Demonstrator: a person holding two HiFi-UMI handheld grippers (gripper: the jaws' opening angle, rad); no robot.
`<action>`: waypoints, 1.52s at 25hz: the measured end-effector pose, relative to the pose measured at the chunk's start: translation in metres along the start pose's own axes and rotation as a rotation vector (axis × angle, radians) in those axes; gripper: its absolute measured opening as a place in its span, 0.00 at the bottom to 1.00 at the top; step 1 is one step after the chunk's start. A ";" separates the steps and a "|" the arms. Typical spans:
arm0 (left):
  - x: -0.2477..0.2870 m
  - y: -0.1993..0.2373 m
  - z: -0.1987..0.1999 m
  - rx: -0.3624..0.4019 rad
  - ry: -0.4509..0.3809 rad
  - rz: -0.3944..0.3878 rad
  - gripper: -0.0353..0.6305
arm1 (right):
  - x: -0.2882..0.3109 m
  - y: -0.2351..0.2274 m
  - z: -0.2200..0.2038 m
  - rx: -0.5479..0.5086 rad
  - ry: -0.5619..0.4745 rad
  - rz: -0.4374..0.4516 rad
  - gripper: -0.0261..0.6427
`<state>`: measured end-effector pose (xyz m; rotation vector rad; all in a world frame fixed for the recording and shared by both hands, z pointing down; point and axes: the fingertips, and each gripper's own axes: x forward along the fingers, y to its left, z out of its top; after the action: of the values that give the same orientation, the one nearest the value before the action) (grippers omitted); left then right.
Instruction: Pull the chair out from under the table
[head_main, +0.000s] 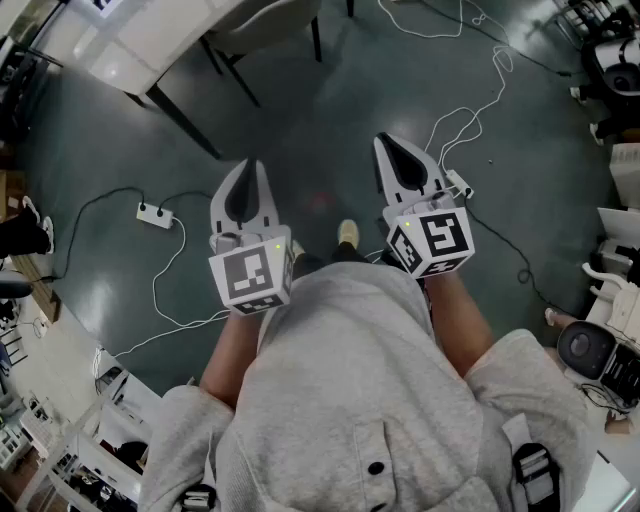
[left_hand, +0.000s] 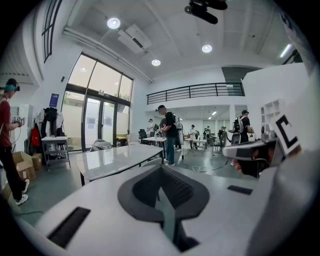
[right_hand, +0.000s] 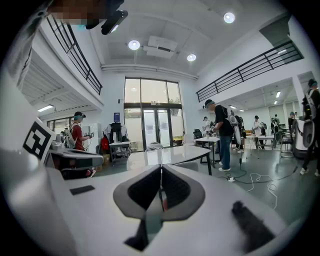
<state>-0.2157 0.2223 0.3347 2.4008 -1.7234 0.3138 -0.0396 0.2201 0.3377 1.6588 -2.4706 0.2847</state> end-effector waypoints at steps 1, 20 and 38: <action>-0.003 0.003 -0.001 0.004 0.003 0.002 0.07 | -0.001 0.005 0.000 -0.007 0.004 0.000 0.08; -0.036 0.074 -0.005 -0.037 0.025 0.037 0.07 | 0.007 0.075 -0.005 -0.043 0.063 -0.072 0.08; -0.032 0.103 -0.005 -0.043 0.025 0.053 0.07 | 0.029 0.094 0.008 -0.018 0.020 -0.013 0.08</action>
<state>-0.3236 0.2199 0.3322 2.3145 -1.7669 0.3095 -0.1381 0.2267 0.3303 1.6557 -2.4399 0.2747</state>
